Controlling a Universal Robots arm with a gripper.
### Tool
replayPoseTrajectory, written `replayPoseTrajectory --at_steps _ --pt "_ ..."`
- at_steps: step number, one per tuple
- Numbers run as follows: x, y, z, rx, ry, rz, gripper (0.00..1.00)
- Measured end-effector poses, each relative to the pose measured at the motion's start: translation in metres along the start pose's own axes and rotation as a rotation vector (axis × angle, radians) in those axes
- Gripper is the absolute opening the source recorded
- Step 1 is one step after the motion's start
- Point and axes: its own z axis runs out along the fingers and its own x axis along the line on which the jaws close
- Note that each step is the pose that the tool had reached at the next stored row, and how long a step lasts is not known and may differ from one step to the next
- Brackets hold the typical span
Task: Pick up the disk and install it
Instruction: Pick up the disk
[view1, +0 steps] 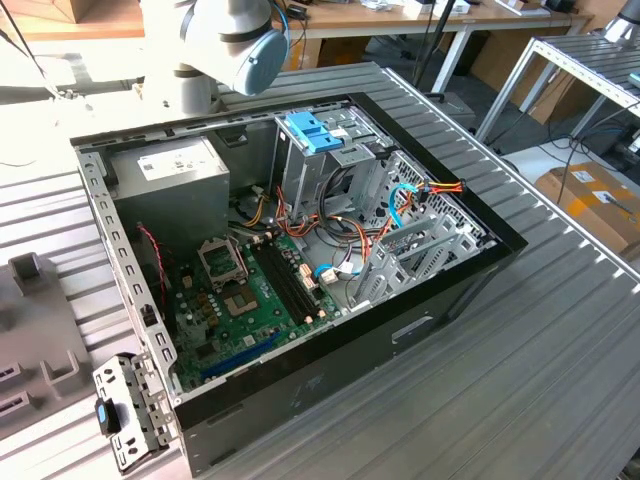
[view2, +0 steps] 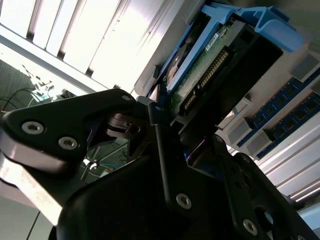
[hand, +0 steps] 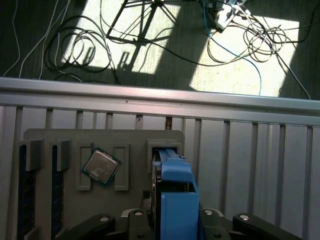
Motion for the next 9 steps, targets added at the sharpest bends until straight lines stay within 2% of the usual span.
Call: replayPoseTrajectory --at_steps 9 --pt "-0.0001 0.0001 -0.0010 0.0004 -0.0012 0.000 0.37"
